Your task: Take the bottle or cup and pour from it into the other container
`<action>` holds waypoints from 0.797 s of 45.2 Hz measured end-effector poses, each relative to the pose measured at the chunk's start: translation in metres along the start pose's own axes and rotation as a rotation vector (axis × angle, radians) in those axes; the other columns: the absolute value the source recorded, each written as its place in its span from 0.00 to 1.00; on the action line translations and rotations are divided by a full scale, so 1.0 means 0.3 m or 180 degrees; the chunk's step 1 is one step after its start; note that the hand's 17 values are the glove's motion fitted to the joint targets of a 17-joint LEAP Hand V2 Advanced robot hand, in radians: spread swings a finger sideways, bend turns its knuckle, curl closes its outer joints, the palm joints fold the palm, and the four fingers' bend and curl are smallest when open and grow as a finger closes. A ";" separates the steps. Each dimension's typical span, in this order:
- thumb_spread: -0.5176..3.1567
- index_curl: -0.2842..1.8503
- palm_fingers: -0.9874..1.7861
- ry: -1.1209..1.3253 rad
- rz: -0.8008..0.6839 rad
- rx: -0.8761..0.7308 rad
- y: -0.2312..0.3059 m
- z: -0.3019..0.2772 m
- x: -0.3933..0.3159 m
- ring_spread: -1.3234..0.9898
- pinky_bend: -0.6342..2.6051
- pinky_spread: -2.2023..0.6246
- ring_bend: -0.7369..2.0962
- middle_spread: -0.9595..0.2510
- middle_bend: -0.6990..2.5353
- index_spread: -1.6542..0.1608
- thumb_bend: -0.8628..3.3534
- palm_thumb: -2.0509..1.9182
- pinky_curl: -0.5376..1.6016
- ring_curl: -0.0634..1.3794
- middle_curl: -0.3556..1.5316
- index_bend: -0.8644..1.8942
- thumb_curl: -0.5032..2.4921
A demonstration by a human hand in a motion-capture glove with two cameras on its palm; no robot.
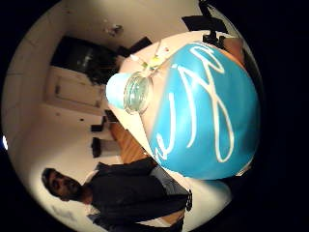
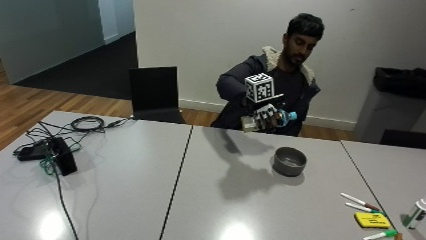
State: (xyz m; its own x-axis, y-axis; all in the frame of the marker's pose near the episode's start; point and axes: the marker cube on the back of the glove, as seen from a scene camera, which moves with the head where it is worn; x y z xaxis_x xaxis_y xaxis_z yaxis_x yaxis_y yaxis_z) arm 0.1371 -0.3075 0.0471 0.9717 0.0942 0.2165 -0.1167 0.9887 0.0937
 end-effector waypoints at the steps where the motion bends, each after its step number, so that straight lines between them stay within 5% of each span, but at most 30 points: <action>1: 0.29 0.26 0.80 0.0112 -0.0121 -0.0189 0.011 0.004 -0.012 0.49 0.34 0.73 0.50 0.56 0.36 0.73 0.20 0.75 0.43 0.31 0.41 0.35 0.32; 19: 0.29 0.26 0.80 0.2042 -0.0627 -0.1041 -0.106 0.139 -0.136 0.49 0.34 0.73 0.50 0.56 0.35 0.73 0.20 0.75 0.43 0.31 0.41 0.35 0.32; 36: 0.29 0.26 0.80 0.3162 -0.1009 -0.1188 -0.162 0.283 -0.207 0.49 0.33 0.73 0.50 0.56 0.35 0.73 0.20 0.75 0.43 0.31 0.42 0.35 0.32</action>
State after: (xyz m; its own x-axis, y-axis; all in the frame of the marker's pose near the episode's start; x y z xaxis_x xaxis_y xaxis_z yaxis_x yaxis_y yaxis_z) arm 0.0650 -0.3715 0.1116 0.6984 -0.2831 -0.6573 0.0732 0.9418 -0.3280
